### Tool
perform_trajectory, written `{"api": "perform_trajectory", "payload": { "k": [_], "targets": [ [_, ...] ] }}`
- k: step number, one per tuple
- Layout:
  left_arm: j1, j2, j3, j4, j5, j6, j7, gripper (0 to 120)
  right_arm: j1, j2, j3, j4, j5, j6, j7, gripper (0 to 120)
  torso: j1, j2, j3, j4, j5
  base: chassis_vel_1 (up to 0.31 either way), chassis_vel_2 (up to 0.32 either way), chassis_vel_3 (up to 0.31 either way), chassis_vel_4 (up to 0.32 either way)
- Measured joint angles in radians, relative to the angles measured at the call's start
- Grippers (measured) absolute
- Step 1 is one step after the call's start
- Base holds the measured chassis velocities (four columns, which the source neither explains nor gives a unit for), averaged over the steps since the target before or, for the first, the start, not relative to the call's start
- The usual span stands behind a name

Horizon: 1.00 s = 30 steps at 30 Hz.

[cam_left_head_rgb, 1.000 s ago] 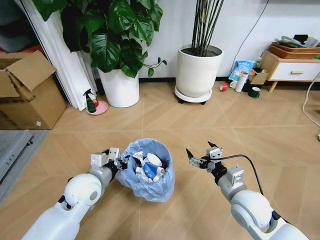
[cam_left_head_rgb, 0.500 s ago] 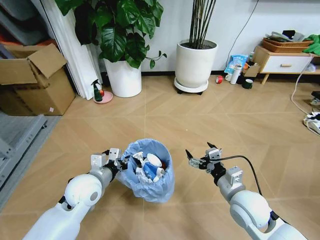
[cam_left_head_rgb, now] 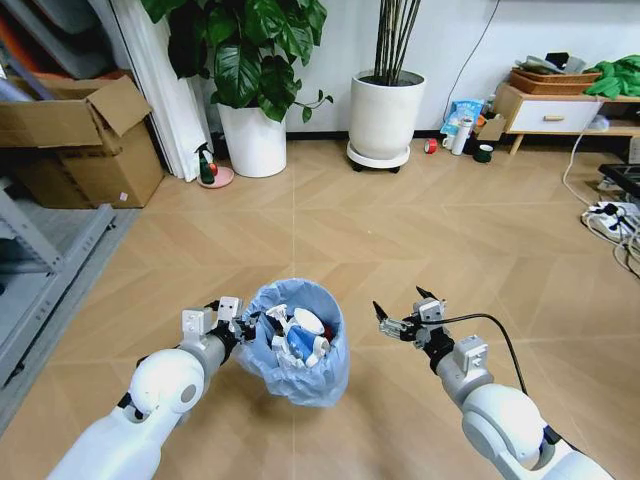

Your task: Pick up the trash bin and place the garbage on the floor into it.

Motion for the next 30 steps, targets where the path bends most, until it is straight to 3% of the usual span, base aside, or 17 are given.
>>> {"api": "perform_trajectory", "payload": {
  "k": [15, 30],
  "targets": [
    [0.01, -0.003, -0.004, -0.007, 0.006, -0.002, 0.0, 0, -0.017, 0.006, 0.022, -0.006, 0.011, 0.023, -0.011, 100, 0.0, 0.0, 0.0, 0.0, 0.0001, 0.268, -0.224, -0.26, 0.218],
    [0.029, 0.001, -0.006, -0.016, 0.012, -0.003, 0.0, 0, -0.07, 0.03, 0.098, -0.009, -0.019, 0.038, -0.009, 100, 0.0, 0.0, 0.0, 0.0001, 0.0, 0.009, -0.009, -0.002, 0.006]
  ]
}}
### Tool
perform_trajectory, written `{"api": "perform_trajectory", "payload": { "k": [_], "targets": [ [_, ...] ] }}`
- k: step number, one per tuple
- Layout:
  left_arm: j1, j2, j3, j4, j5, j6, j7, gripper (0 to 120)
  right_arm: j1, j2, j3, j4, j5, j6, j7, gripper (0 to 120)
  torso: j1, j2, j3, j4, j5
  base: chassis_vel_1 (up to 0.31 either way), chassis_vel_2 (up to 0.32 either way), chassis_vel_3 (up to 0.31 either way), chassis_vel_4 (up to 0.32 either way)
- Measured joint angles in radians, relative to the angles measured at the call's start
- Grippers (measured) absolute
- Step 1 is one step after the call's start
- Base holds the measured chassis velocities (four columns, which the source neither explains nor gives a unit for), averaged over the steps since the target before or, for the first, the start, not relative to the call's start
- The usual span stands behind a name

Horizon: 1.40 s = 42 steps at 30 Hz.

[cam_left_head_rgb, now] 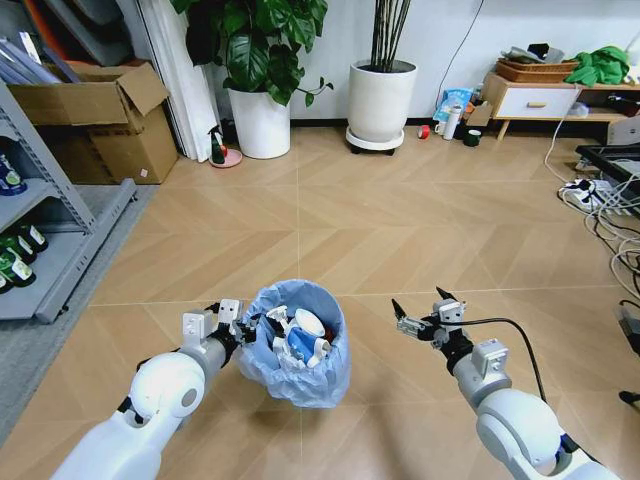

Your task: Pick up the trash bin and place the garbage on the floor into it.

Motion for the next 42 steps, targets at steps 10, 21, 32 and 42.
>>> {"api": "perform_trajectory", "payload": {
  "k": [10, 21, 32, 42],
  "targets": [
    [0.018, 0.014, -0.012, -0.011, -0.001, -0.008, -0.009, 0, -0.015, 0.016, 0.003, 0.004, -0.025, 0.0, -0.003, 100, 0.0, 0.0, 0.0, 0.0, -0.0001, 0.0, 0.0, 0.0, 0.0],
    [0.018, 0.014, -0.009, -0.013, -0.004, -0.008, -0.011, 0, -0.022, 0.021, 0.007, 0.015, -0.034, 0.0, -0.008, 100, 0.0, 0.0, 0.0, 0.0001, -0.0001, 0.0, 0.0, 0.0, 0.0],
    [0.014, 0.012, -0.005, -0.012, -0.003, -0.008, -0.01, 0, -0.02, 0.026, 0.007, 0.012, -0.039, 0.002, -0.012, 100, 0.0, 0.0, 0.0, -0.0002, 0.0, -0.068, -0.082, 0.083, 0.079],
    [0.017, -0.006, -0.005, -0.002, -0.008, -0.028, -0.077, 0, -0.02, 0.025, 0.012, 0.0, -0.056, 0.031, -0.018, 100, 0.0, 0.0, 0.0, -0.0001, 0.0, -0.072, -0.082, 0.075, 0.079]
  ]
}}
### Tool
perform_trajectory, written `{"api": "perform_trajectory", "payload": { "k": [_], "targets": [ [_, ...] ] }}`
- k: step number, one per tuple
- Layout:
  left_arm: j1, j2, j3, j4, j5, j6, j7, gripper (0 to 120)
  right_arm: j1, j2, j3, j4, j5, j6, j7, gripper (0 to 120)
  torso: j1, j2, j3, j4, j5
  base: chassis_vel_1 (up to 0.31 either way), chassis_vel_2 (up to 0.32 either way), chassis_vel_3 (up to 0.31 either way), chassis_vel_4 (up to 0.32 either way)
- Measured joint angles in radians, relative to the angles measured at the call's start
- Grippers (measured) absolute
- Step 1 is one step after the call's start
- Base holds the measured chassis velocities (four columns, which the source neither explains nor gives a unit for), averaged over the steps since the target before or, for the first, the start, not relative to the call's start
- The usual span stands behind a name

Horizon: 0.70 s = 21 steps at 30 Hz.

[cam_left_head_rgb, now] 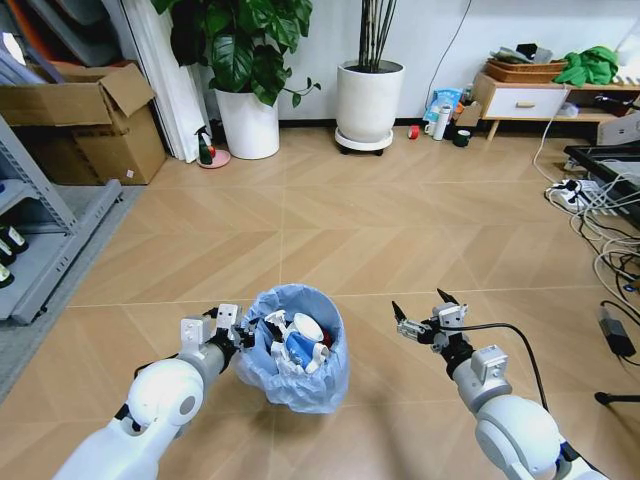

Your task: Pick up the trash bin and place the garbage on the floor into it.

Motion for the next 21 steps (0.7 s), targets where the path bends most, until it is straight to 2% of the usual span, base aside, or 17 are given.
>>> {"api": "perform_trajectory", "payload": {
  "k": [2, 3, 6, 7, 10, 17, 21],
  "targets": [
    [0.004, -0.011, -0.001, 0.004, -0.032, -0.018, -0.116, 0, 0.0, 0.004, 0.004, -0.006, -0.007, 0.001, 0.0, 100, 0.0, 0.0, 0.0, 0.0003, -0.0002, 0.0, 0.0, 0.0, 0.0],
    [0.004, -0.011, -0.001, 0.004, -0.032, -0.018, -0.116, 0, 0.0, 0.004, 0.004, -0.006, -0.007, 0.001, 0.0, 100, 0.0, 0.0, 0.0, 0.0003, -0.0002, 0.0, 0.0, 0.0, 0.0],
    [0.007, -0.041, -0.023, 0.024, -0.083, -0.044, -0.329, 0, 0.001, 0.007, 0.004, -0.01, -0.014, 0.003, 0.0, 100, 0.0, 0.0, 0.0, 0.0003, 0.0, 0.0, 0.0, 0.0, 0.0],
    [0.007, -0.041, -0.023, 0.024, -0.083, -0.044, -0.329, 0, 0.001, 0.007, 0.004, -0.01, -0.014, 0.003, 0.0, 100, 0.0, 0.0, 0.0, 0.0003, 0.0, 0.0, 0.0, 0.0, 0.0],
    [0.015, -0.06, -0.043, 0.068, -0.094, -0.075, -0.424, 0, 0.0, 0.009, 0.004, -0.011, -0.018, 0.005, 0.001, 100, 0.0, 0.0, 0.0, 0.0003, -0.0003, 0.0, 0.0, 0.0, 0.0],
    [0.005, -0.104, -0.06, 0.166, -0.089, -0.14, -0.479, 0, -0.024, 0.007, 0.018, -0.007, -0.025, 0.015, 0.001, 100, 0.0, 0.0, 0.0, 0.0, -0.0002, 0.0, 0.0, 0.0, 0.0],
    [0.002, -0.111, -0.059, 0.182, -0.099, -0.142, -0.493, 0, -0.033, 0.004, 0.031, 0.0, -0.025, 0.017, 0.001, 100, 0.0, 0.0, 0.0, 0.0, -0.0001, 0.0, 0.0, 0.0, 0.0]
  ]
}}
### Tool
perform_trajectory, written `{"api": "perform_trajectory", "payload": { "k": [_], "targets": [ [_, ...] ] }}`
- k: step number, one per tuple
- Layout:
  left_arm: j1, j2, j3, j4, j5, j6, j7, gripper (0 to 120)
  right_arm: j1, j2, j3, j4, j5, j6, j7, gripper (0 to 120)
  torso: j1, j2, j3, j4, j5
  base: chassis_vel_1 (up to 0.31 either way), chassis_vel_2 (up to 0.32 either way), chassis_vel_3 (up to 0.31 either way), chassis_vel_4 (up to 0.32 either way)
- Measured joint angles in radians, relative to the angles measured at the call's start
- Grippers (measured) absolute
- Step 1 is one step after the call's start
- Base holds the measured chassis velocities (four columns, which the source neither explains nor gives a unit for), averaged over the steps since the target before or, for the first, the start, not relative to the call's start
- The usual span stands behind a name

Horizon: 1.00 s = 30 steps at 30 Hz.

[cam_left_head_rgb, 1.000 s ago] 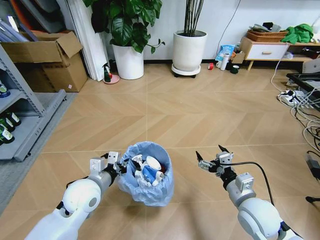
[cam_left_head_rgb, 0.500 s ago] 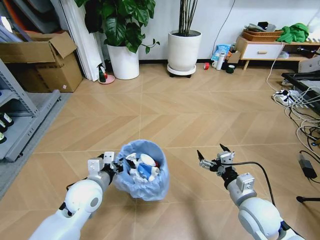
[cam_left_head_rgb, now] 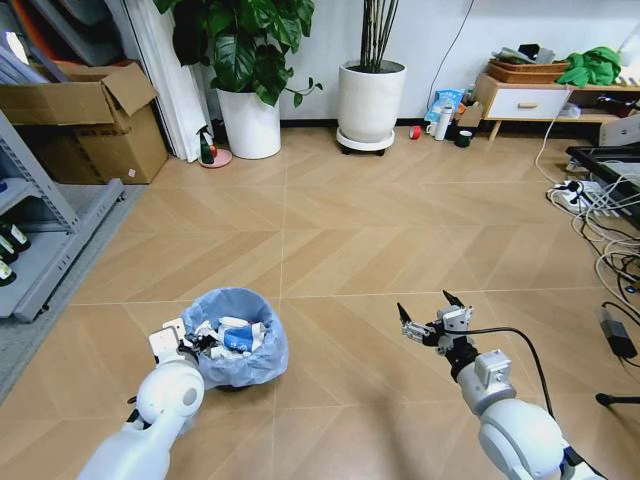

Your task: Pick up the trash bin and place the garbage on the floor into it.

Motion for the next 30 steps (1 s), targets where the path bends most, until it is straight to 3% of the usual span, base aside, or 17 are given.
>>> {"api": "perform_trajectory", "payload": {
  "k": [10, 20, 30],
  "targets": [
    [0.02, -0.003, 0.002, -0.019, -0.071, 0.003, -0.054, 0, -0.005, 0.003, 0.008, 0.003, -0.004, 0.005, 0.0, 100, 0.0, 0.0, 0.0, 0.0002, 0.0001, 0.0, 0.0, 0.0, 0.0],
    [0.023, -0.024, 0.009, 0.013, -0.041, -0.06, -0.017, 0, -0.01, 0.0, 0.008, 0.005, -0.005, 0.007, 0.0, 100, 0.0, 0.0, 0.0, 0.0002, 0.0001, 0.0, 0.0, 0.0, 0.0],
    [0.02, -0.024, 0.017, 0.009, -0.039, -0.039, -0.04, 1, -0.011, -0.002, 0.013, 0.009, -0.003, 0.008, 0.0, 100, 0.0, 0.0, 0.0, 0.0001, 0.0001, 0.0, 0.0, 0.0, 0.0]
  ]
}}
